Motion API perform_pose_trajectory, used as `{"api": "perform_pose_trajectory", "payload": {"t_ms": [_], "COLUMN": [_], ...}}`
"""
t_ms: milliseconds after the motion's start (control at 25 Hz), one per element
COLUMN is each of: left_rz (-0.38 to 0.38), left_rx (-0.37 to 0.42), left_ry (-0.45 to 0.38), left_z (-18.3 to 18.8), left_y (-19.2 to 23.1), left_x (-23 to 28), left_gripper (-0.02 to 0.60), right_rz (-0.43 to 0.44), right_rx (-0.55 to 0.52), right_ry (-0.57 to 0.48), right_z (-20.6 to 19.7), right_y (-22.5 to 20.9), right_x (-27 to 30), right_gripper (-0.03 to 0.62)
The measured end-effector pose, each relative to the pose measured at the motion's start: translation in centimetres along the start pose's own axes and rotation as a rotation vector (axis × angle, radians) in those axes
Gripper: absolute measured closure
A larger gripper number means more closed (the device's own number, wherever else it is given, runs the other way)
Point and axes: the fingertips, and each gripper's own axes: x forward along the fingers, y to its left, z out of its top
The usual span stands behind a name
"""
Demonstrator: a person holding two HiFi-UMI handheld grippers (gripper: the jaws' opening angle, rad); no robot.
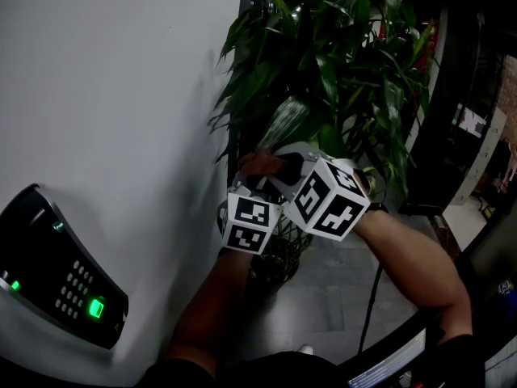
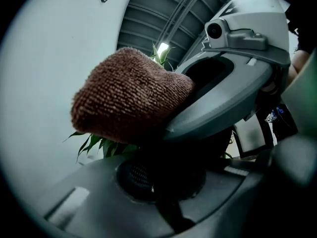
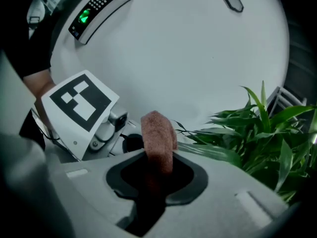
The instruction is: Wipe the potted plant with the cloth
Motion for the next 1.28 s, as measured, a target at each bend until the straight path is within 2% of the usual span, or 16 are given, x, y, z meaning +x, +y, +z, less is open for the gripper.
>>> {"api": "perform_pose_trajectory", "payload": {"t_ms": [200,440,560,680,800,920,1080,1160,1280], "left_rz": [-0.002,0.037,0.089,0.134,0.14,0.109,0.008,-0.046,-0.096], "left_rx": [-0.018,-0.072,-0.113,-0.152,-0.144,-0.131,-0.109,-0.097,-0.079], "left_ry": [0.003,-0.001,0.014,0.069,0.145,0.187,0.22,0.209,0.193], "left_z": [-0.4,-2.0,-3.6,-5.9,-8.8,-11.2,-14.3,-14.5,-13.7], "left_y": [-0.2,1.1,3.2,5.3,6.3,5.8,3.7,2.4,0.6], "left_x": [-0.7,-3.1,-4.1,-3.9,-2.7,-1.5,0.9,1.7,2.6], "left_gripper": [0.563,0.563,0.563,0.563,0.563,0.563,0.563,0.563,0.563], "right_rz": [0.0,-0.14,-0.211,-0.184,-0.142,-0.172,-0.295,-0.334,-0.345], "right_rx": [0.011,0.071,0.071,0.018,-0.017,-0.05,-0.053,-0.037,-0.019], "right_ry": [-0.036,-0.152,-0.154,-0.089,-0.051,-0.031,0.06,0.094,0.132], "right_z": [0.5,1.1,0.0,-1.0,-1.9,-3.4,-5.9,-7.1,-8.6], "right_y": [0.0,-3.0,-4.1,-1.8,1.9,3.0,-0.5,-2.2,-3.5], "right_x": [-1.5,-6.8,-9.0,-9.8,-8.2,-5.1,-2.2,-1.1,0.9], "right_gripper": [0.531,0.531,0.531,0.531,0.531,0.531,0.531,0.531,0.531]}}
